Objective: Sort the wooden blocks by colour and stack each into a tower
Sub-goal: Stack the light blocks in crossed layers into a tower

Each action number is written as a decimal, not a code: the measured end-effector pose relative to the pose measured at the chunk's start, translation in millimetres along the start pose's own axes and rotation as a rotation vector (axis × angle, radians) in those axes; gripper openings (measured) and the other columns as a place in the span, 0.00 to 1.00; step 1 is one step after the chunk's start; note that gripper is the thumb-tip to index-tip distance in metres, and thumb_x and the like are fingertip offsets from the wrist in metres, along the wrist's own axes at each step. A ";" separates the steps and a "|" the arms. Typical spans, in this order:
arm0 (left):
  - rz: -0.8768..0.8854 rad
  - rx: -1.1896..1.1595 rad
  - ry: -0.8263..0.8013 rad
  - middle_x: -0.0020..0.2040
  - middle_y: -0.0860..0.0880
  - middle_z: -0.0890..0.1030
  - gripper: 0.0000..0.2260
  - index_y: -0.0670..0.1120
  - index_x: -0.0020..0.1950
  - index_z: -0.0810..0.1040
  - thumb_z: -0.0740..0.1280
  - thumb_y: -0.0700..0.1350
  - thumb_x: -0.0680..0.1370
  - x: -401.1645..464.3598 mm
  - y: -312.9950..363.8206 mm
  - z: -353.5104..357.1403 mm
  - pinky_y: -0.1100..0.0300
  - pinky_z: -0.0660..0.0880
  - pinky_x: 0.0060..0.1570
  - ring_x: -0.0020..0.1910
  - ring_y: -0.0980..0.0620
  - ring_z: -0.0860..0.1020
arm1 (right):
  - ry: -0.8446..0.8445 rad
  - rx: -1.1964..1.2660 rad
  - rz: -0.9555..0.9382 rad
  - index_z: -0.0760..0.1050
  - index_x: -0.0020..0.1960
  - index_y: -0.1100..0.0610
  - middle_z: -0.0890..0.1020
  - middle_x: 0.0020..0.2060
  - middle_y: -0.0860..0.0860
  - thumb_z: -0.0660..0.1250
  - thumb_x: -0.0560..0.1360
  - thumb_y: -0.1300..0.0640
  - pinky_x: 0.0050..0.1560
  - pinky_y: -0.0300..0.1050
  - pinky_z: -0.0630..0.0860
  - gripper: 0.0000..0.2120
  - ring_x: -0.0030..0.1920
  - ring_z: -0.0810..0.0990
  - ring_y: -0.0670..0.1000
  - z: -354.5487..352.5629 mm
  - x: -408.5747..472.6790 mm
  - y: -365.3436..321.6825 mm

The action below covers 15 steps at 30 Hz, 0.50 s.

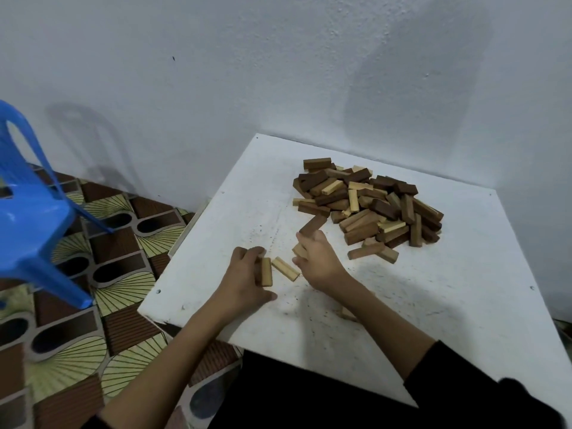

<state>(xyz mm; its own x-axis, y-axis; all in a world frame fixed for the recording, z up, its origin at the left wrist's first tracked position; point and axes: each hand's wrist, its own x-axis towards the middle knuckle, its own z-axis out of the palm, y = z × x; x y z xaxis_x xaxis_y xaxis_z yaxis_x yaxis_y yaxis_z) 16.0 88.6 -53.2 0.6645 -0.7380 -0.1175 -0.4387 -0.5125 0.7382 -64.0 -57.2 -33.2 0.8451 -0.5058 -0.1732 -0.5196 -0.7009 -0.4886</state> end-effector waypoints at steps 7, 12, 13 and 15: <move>0.031 -0.041 0.050 0.61 0.49 0.66 0.39 0.45 0.72 0.64 0.79 0.40 0.65 3.4 -1.7 5.0 0.76 0.67 0.37 0.46 0.53 0.72 | 0.090 0.135 0.013 0.67 0.71 0.60 0.73 0.58 0.57 0.66 0.76 0.57 0.55 0.45 0.70 0.24 0.55 0.72 0.52 2.9 3.2 4.4; 0.072 -0.059 0.044 0.61 0.48 0.67 0.41 0.45 0.72 0.64 0.80 0.42 0.64 6.8 -1.9 7.9 0.78 0.67 0.38 0.46 0.53 0.70 | 0.089 0.219 -0.068 0.72 0.65 0.63 0.76 0.52 0.58 0.58 0.76 0.69 0.52 0.44 0.72 0.18 0.49 0.74 0.52 5.1 -10.1 8.1; 0.079 -0.057 0.037 0.61 0.48 0.67 0.41 0.45 0.72 0.64 0.80 0.42 0.63 7.5 -2.1 8.4 0.77 0.67 0.39 0.47 0.53 0.70 | 0.081 0.254 -0.067 0.71 0.65 0.64 0.76 0.51 0.57 0.56 0.76 0.70 0.52 0.45 0.73 0.18 0.48 0.74 0.51 6.5 -13.4 8.4; 0.099 -0.059 0.026 0.61 0.48 0.68 0.42 0.45 0.72 0.64 0.80 0.41 0.63 8.9 -3.0 8.7 0.76 0.67 0.39 0.46 0.53 0.70 | 0.071 0.313 -0.055 0.71 0.65 0.63 0.74 0.50 0.54 0.54 0.76 0.70 0.53 0.45 0.73 0.19 0.49 0.74 0.51 9.7 -19.5 7.7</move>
<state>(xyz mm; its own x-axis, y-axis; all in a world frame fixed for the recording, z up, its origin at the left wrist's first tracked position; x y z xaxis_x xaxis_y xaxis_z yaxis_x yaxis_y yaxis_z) 17.9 79.8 -62.2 0.6351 -0.7720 -0.0252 -0.4673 -0.4100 0.7833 -83.3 -47.9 -41.9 0.8543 -0.5130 -0.0843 -0.4002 -0.5455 -0.7364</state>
